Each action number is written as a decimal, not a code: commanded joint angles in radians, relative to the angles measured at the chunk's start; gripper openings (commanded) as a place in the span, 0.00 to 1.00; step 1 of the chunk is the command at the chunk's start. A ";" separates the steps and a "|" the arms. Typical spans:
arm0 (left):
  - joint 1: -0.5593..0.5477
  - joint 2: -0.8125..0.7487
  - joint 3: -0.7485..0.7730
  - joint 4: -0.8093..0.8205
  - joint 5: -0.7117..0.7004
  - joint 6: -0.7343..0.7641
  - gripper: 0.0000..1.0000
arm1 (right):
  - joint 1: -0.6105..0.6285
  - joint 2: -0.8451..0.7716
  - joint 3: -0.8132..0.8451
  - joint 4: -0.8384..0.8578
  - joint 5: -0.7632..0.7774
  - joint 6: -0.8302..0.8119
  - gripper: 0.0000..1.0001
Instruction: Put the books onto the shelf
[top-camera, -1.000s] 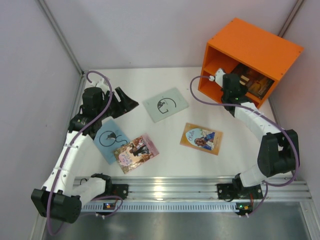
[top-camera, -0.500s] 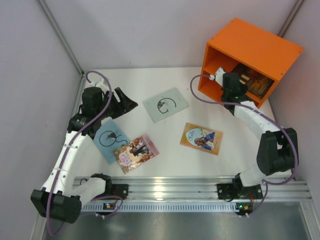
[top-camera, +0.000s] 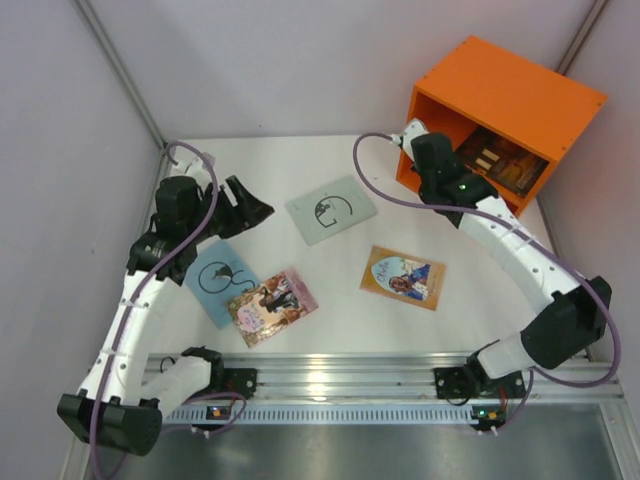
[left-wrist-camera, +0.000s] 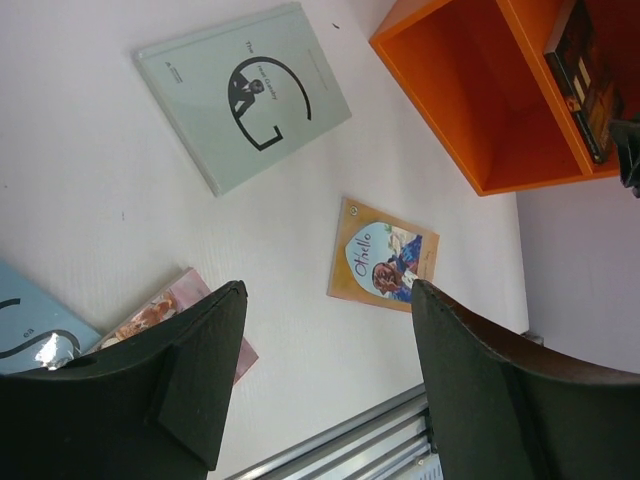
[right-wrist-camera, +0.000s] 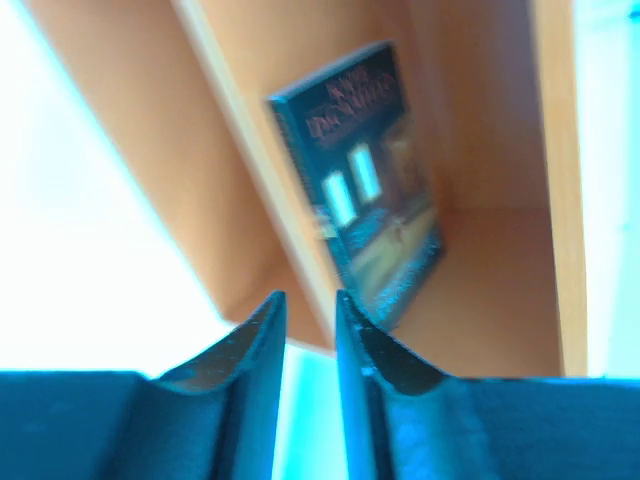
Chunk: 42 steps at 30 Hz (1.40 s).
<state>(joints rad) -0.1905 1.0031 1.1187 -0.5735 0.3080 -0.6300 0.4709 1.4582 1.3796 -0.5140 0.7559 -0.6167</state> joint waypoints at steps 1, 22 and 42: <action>0.005 -0.043 0.047 -0.032 0.081 0.059 0.72 | 0.072 -0.082 0.168 -0.282 -0.044 0.389 0.29; -0.368 -0.017 -0.217 0.133 -0.064 -0.065 0.72 | -0.242 -0.432 -0.533 -0.109 -0.750 1.143 0.99; -0.365 0.221 -0.287 0.342 -0.018 -0.119 0.70 | -0.293 -0.230 -0.887 0.417 -0.719 1.154 0.88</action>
<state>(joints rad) -0.5571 1.2308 0.8459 -0.3084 0.2722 -0.7391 0.1944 1.1965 0.5205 -0.2611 0.0353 0.5678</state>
